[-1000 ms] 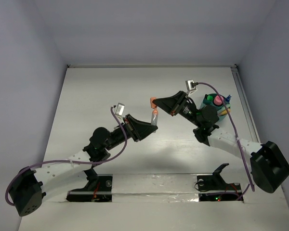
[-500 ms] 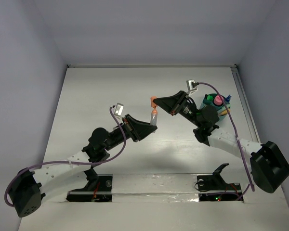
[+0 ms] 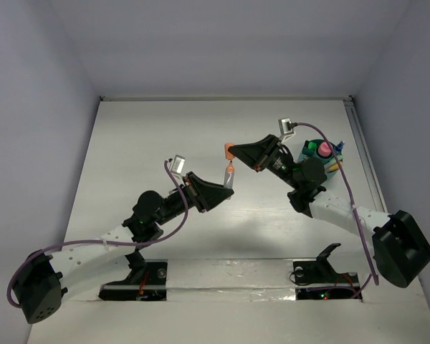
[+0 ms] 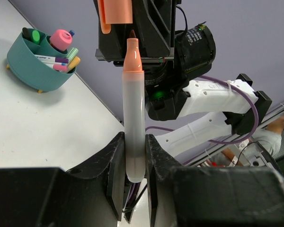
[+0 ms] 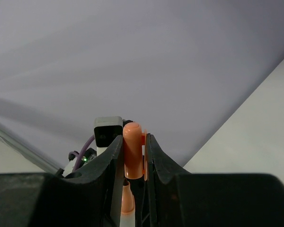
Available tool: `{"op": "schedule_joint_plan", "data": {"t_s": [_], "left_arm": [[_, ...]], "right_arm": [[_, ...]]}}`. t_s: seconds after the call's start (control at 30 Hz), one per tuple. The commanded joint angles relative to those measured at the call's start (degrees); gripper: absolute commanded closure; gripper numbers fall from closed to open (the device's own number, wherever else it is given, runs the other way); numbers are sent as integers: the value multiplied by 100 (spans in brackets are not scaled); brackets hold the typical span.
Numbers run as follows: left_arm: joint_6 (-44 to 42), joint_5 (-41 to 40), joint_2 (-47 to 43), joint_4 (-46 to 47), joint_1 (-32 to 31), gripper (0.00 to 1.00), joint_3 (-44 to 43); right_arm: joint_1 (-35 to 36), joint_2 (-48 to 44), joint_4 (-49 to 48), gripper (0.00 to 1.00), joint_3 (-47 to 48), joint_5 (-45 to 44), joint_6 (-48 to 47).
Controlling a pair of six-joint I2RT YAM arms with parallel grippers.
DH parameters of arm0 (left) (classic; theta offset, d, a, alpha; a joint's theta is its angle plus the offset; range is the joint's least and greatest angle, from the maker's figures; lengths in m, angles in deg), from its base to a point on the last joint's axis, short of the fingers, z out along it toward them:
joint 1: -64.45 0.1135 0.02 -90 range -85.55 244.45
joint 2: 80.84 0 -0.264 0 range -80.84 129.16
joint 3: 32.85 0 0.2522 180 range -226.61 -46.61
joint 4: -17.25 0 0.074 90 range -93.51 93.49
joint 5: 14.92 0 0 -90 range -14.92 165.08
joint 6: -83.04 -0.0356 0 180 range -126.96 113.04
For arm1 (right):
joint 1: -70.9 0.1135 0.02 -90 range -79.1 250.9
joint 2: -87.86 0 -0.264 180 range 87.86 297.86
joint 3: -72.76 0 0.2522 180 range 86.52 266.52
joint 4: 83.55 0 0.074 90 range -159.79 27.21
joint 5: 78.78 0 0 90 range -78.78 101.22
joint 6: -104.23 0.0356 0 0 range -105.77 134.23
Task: Sort the stationery into containers
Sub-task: Close the pen cap on the pen.
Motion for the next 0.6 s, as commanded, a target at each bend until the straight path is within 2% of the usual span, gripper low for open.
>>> {"op": "schedule_joint_plan", "data": {"t_s": [0.0,0.57], "left_arm": [[-1,44,-66,271,-21,100,34],[-502,-299,-92,-116,-21,100,-449]], "right_arm": [[58,-205,-432,100,64,-69,-127],[58,-152,-537,100,-23,62,-31]]}}
